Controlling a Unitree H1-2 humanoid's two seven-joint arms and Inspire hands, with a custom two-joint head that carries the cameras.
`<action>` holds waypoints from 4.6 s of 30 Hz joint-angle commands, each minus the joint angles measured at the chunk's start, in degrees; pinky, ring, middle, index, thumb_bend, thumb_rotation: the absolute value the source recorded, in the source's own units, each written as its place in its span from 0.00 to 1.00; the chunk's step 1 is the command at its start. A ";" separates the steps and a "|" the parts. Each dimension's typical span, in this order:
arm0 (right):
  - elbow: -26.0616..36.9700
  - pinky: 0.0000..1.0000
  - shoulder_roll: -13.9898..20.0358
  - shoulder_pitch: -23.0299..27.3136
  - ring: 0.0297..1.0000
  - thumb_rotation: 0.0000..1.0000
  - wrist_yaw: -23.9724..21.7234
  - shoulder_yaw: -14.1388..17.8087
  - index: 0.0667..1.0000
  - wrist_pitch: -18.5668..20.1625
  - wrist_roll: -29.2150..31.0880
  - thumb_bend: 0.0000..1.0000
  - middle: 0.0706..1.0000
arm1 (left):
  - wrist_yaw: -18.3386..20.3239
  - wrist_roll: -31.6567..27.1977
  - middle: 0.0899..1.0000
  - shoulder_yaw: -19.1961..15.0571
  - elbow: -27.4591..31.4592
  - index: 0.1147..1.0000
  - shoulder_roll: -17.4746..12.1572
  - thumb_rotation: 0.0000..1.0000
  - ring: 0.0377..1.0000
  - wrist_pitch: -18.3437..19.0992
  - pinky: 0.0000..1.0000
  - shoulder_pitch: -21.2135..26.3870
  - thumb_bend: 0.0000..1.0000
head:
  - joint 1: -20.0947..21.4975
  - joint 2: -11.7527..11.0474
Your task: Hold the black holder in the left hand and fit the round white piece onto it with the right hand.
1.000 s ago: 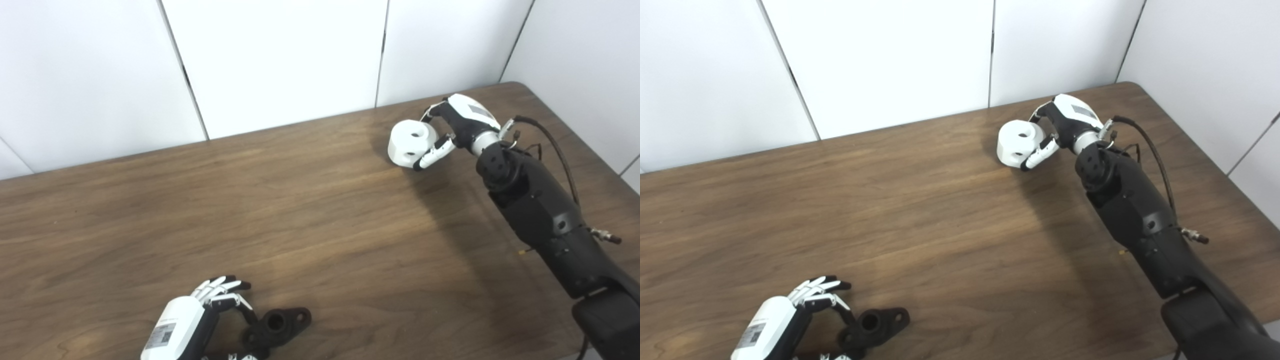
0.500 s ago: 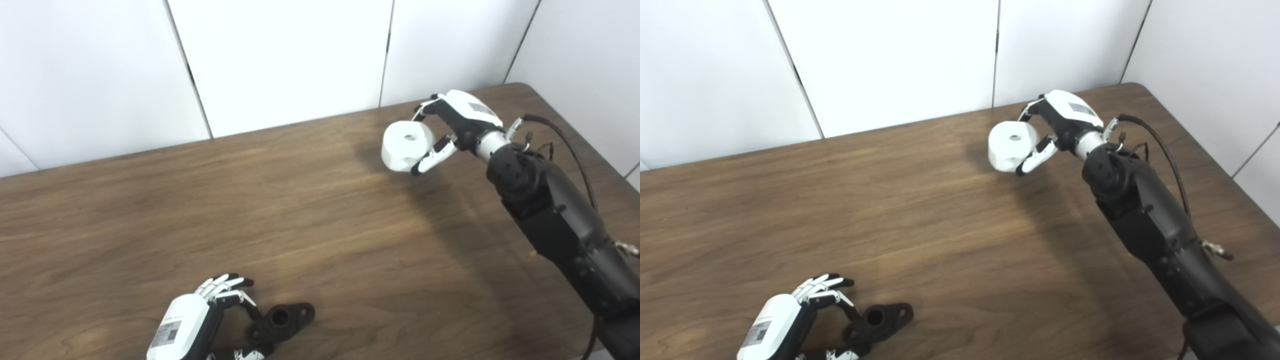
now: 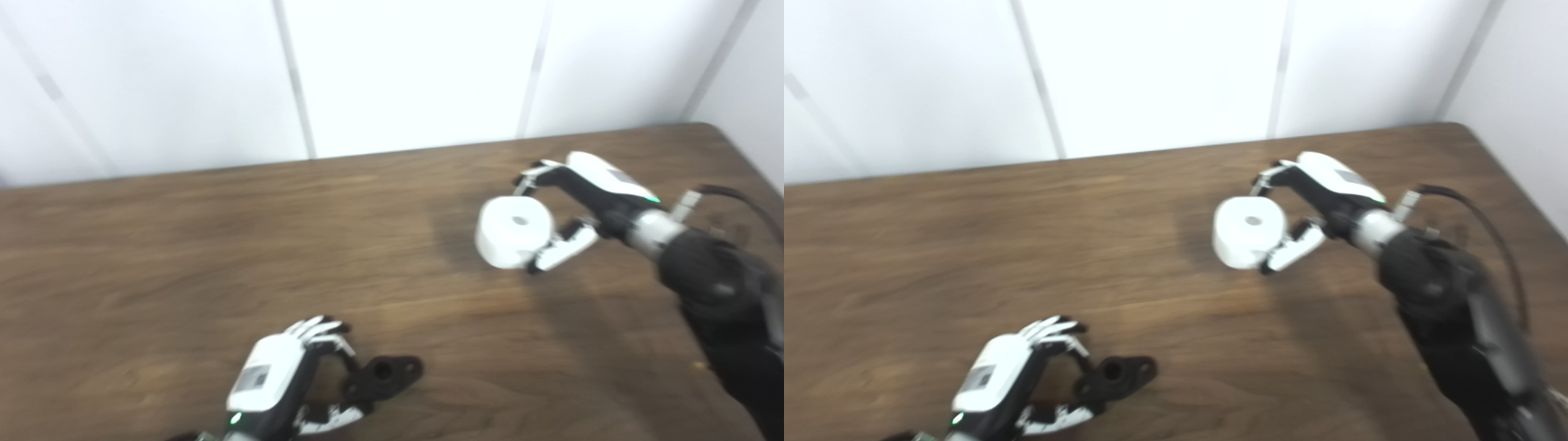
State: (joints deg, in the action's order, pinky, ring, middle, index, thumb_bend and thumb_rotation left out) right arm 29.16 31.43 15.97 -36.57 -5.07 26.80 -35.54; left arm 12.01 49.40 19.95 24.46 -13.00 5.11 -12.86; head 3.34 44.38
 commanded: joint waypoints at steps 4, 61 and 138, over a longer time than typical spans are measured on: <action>6.13 0.90 -2.55 1.08 0.95 0.14 -5.05 1.37 0.45 0.11 -1.36 0.52 0.82 | 5.67 2.37 0.81 1.90 -2.51 0.43 0.95 0.04 0.91 5.06 0.90 -1.21 0.51 | -0.88 1.19; 10.21 0.92 -13.28 -3.44 0.97 0.14 -3.25 -13.62 0.45 -5.85 -8.92 0.52 0.82 | 5.90 4.24 0.81 4.50 -2.95 0.43 3.77 0.04 0.90 7.72 0.90 0.94 0.51 | -5.57 5.06; 10.36 0.87 -13.58 -4.85 0.96 0.13 -5.26 -16.03 0.45 -13.12 -12.52 0.52 0.80 | 6.33 4.99 0.81 5.47 -2.52 0.43 4.86 0.05 0.90 8.90 0.89 1.56 0.51 | -5.17 5.81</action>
State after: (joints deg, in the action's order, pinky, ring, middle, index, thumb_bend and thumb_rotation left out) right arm 39.24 17.30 9.79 -42.01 -21.68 15.03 -47.21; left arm 14.17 55.24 24.13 24.08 -8.11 12.47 -9.78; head -1.76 50.19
